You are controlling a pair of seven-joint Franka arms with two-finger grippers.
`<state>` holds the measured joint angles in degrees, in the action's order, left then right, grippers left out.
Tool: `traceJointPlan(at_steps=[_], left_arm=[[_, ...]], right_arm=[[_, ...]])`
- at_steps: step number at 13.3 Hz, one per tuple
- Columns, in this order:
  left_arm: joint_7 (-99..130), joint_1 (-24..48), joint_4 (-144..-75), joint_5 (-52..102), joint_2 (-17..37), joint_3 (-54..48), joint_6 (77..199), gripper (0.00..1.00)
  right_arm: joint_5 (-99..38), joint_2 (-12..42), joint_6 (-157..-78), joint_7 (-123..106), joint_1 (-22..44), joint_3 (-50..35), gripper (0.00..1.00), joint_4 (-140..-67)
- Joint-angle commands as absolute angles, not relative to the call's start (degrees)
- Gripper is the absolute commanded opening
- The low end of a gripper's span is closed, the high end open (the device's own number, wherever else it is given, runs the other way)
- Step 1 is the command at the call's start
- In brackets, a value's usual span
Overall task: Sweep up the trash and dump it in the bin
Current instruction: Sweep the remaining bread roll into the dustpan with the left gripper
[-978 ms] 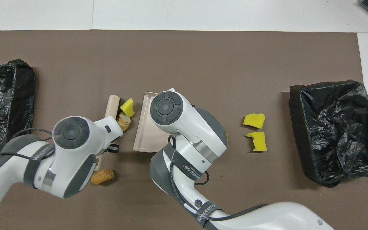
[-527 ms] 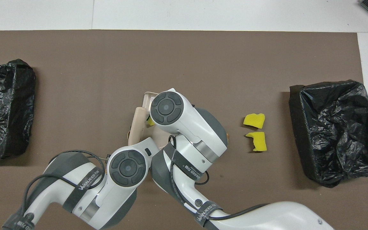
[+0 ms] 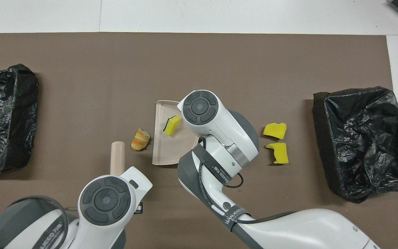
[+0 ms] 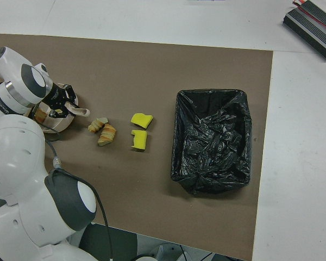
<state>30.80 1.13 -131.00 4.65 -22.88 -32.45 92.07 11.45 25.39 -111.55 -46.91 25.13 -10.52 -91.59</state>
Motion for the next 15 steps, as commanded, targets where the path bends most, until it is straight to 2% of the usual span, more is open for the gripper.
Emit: traceJointPlan(at_steps=[1, 4, 7, 9, 11, 13, 15], left_arm=[[36.37, 0.62, -138.76, 9.47, -29.87, -30.07, 91.76, 0.00], [42.26, -1.22, -144.48, 9.75, -33.56, -27.78, 92.19, 0.00], [45.95, -2.02, -150.18, 12.55, -34.63, -27.95, 94.56, 0.00], [51.31, -0.19, -155.64, 15.54, -33.49, -28.74, 104.45, 0.00], [51.76, -0.26, -154.52, 21.51, -29.55, -28.83, 110.71, 0.00], [51.59, -0.61, -151.72, 22.24, -21.49, -31.88, 117.92, 0.00], [49.49, -0.88, -145.15, 20.05, -12.35, -31.91, 124.51, 0.00]], right_arm=[[9.85, 24.52, -114.08, -53.59, 24.79, -11.07, 0.00, -93.51], [6.42, 23.73, -114.34, -58.45, 25.66, -10.99, 0.00, -95.00], [6.42, 23.29, -115.58, -58.19, 25.66, -10.99, 0.00, -96.33], [6.42, 23.12, -115.49, -58.27, 25.66, -10.99, 0.00, -96.42], [6.50, 23.03, -115.49, -58.18, 25.75, -10.99, 0.00, -96.68], [6.50, 23.03, -115.92, -58.01, 25.75, -10.99, 0.00, -96.68], [6.50, 23.03, -116.37, -56.70, 25.75, -10.99, 0.00, -96.94]])
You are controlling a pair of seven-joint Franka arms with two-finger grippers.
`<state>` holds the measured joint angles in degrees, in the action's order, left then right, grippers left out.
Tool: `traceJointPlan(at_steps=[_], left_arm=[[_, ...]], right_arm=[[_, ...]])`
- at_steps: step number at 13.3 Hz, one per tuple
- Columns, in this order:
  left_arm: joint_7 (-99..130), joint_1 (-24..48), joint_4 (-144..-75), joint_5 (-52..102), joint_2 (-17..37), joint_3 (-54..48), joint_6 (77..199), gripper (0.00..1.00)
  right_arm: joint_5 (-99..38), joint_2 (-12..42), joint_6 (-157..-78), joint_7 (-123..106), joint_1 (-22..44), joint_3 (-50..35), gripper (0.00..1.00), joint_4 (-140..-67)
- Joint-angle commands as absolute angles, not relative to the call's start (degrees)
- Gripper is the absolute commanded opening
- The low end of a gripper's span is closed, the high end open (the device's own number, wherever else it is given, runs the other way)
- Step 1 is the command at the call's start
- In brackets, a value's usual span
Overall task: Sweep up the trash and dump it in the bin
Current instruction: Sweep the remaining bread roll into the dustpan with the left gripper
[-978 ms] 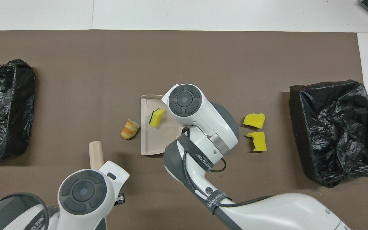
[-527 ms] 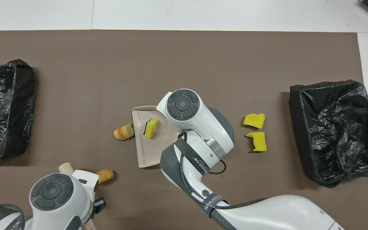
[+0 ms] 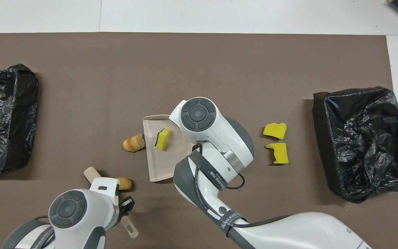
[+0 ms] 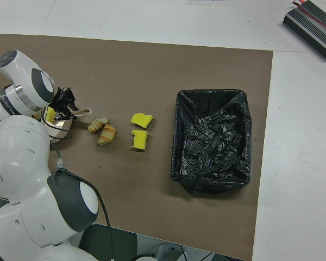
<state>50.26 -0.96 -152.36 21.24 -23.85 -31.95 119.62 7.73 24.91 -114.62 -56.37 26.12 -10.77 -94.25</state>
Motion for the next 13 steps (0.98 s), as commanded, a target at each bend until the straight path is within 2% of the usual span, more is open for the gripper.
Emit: traceJointPlan(at_steps=[1, 5, 8, 13], left_arm=[[48.87, -0.88, -140.41, 15.43, -7.87, -31.90, 125.24, 0.00], [48.43, 1.40, -128.96, 5.46, -0.27, -33.39, 124.37, 0.00], [44.66, 2.55, -128.32, 2.11, -1.49, -34.71, 121.56, 0.00], [34.04, 2.11, -124.98, 2.72, -6.05, -34.72, 106.91, 0.00]], right_arm=[[6.50, 23.03, -116.37, -56.08, 25.75, -10.99, 0.00, -96.94], [6.42, 23.03, -116.37, -55.99, 25.66, -10.99, 0.00, -96.86], [6.42, 23.03, -116.10, -55.99, 25.14, -10.99, 0.00, -96.94], [6.50, 22.32, -115.58, -56.95, 24.00, -10.99, 0.00, -98.79]])
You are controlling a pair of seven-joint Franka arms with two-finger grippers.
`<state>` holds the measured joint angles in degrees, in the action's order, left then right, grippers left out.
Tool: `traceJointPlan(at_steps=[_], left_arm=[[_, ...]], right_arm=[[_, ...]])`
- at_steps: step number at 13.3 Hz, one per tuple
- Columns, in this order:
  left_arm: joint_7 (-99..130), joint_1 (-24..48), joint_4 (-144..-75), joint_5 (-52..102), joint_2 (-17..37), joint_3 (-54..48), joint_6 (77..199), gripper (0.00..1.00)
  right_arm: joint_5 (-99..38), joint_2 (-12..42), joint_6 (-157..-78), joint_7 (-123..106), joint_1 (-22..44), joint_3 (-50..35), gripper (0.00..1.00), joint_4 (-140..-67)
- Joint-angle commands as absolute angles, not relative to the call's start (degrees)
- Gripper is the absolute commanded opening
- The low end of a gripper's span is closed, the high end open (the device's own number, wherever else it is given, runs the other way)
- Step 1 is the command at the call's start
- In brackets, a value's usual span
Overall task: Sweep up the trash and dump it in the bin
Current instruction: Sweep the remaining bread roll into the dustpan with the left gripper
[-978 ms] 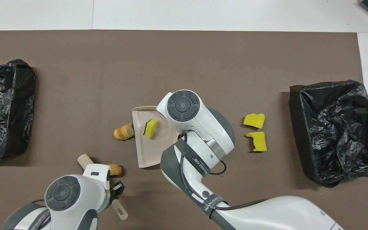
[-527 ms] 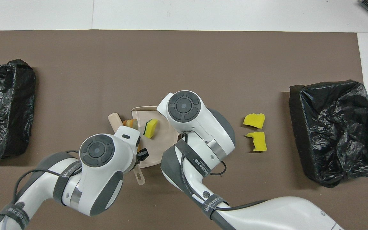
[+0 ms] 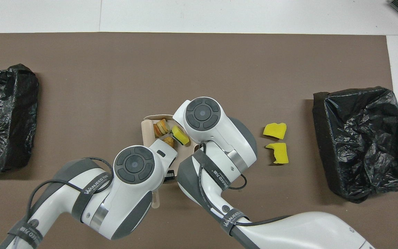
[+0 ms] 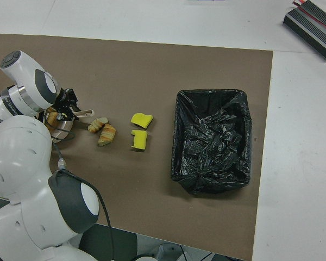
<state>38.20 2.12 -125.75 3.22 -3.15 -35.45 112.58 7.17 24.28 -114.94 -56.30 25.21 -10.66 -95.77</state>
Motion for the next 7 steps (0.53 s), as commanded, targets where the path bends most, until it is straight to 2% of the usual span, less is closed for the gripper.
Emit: traceJointPlan(at_steps=[1, 5, 7], left_arm=[[31.75, 1.94, -124.89, 3.42, -7.80, -34.11, 104.09, 0.00], [27.59, 2.81, -125.85, 10.36, -16.77, -32.60, 98.00, 0.00], [27.86, 5.35, -131.28, 15.09, -22.55, -32.69, 98.78, 0.00]], right_arm=[[6.50, 22.41, -115.58, -57.13, 23.73, -10.99, 0.00, -98.70], [6.42, 19.88, -114.09, -60.63, 20.93, -10.99, 0.00, -97.91], [6.33, 17.50, -111.63, -60.73, 18.21, -11.07, 0.00, -96.86]])
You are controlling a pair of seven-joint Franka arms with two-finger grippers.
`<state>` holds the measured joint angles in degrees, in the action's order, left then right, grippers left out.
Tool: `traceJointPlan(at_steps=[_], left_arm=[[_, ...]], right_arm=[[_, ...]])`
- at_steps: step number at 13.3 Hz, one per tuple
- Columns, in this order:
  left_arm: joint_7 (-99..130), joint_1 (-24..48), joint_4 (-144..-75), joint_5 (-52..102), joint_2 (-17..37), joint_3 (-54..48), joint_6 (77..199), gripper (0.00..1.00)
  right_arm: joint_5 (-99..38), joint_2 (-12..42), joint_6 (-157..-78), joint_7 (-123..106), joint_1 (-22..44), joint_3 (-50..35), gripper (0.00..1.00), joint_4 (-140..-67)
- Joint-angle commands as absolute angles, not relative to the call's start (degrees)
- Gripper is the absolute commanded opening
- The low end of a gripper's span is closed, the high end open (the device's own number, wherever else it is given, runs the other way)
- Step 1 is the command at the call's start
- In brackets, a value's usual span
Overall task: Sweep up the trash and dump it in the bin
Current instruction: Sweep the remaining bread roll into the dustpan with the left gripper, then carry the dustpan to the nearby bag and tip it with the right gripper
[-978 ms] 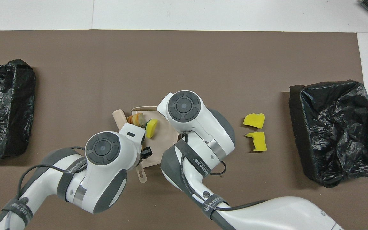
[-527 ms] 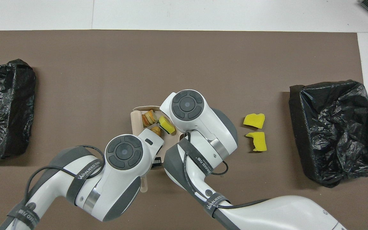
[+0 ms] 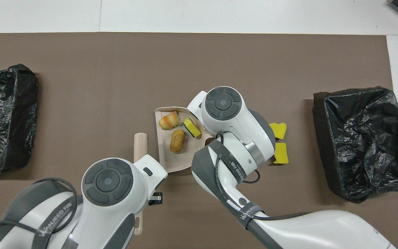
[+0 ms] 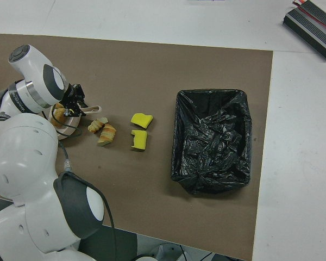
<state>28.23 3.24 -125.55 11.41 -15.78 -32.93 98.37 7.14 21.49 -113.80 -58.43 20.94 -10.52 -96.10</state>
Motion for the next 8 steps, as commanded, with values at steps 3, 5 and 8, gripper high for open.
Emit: traceJointPlan(at_steps=[3, 5, 8], left_arm=[[28.21, 5.71, -137.18, 22.40, -26.19, -36.19, 101.41, 0.00], [32.50, 5.63, -142.18, 24.24, -26.01, -42.94, 109.03, 0.00], [33.05, 5.97, -144.31, 28.21, -25.40, -46.04, 113.02, 0.00]], right_arm=[[6.24, 12.84, -109.79, -60.73, 13.65, -10.99, 0.00, -96.59], [6.15, 11.35, -107.33, -63.35, 10.04, -10.99, 0.00, -95.54], [6.33, 8.10, -102.76, -69.41, 3.10, -10.81, 0.00, -93.96]])
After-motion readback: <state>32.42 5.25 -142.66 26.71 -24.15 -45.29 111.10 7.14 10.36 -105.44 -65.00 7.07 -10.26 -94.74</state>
